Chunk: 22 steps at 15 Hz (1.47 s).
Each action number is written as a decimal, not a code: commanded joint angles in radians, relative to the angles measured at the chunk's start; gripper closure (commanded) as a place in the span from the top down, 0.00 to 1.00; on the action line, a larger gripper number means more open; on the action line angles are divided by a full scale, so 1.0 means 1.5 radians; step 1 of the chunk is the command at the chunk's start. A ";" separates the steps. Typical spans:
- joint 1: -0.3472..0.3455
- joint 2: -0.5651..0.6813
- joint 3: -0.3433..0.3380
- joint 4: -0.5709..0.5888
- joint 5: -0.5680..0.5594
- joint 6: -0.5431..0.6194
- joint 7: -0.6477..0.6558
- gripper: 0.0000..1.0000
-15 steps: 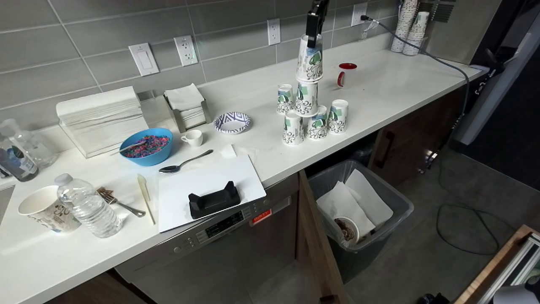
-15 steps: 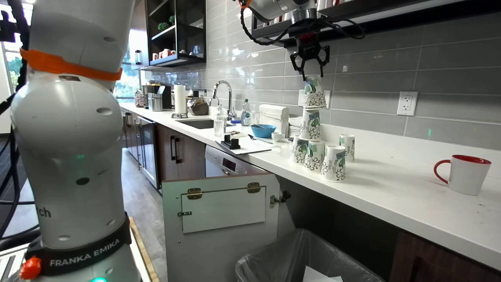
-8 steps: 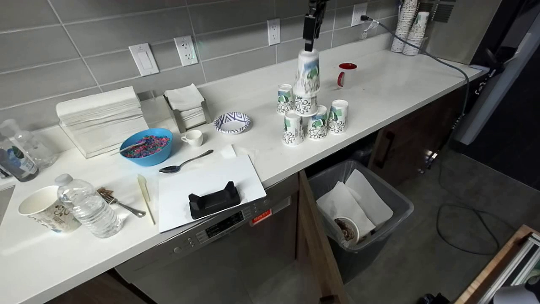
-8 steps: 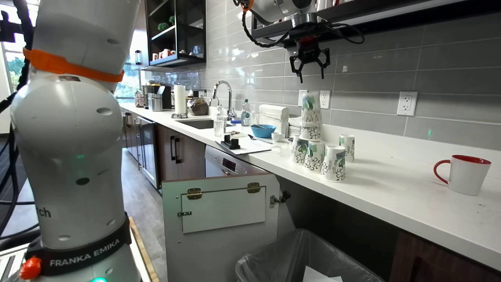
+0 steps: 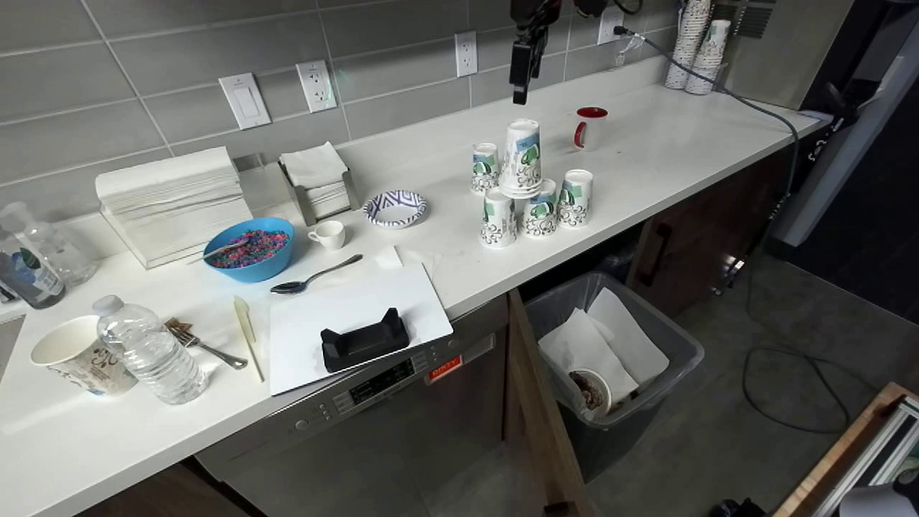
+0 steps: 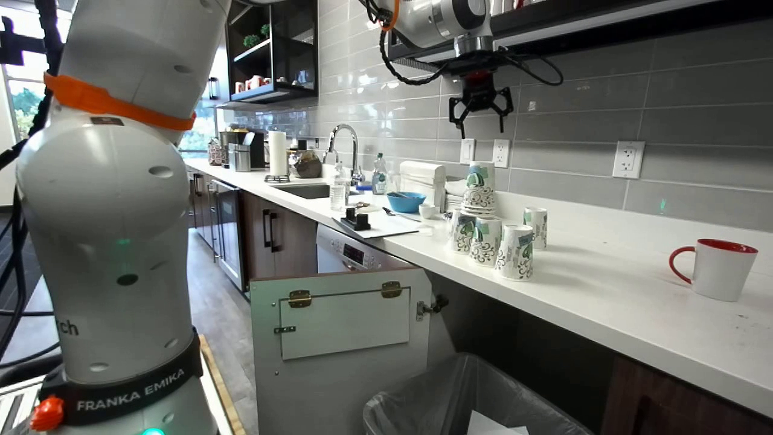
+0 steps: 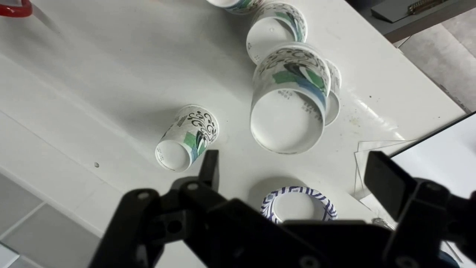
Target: Stack all the cups that are in a built tower together
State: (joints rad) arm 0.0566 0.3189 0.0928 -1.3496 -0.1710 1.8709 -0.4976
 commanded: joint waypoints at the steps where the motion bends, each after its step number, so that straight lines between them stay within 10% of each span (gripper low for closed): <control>1: -0.009 0.033 0.005 0.019 0.023 0.001 -0.024 1.00; 11: -0.010 0.089 0.007 0.030 0.025 -0.002 -0.041 1.00; 17: -0.011 0.091 0.008 0.032 0.028 -0.005 -0.041 0.43; 22: -0.006 0.066 0.003 0.022 0.016 -0.004 -0.023 0.43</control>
State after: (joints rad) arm 0.0525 0.4385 0.0952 -1.3164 -0.1477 1.8722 -0.5372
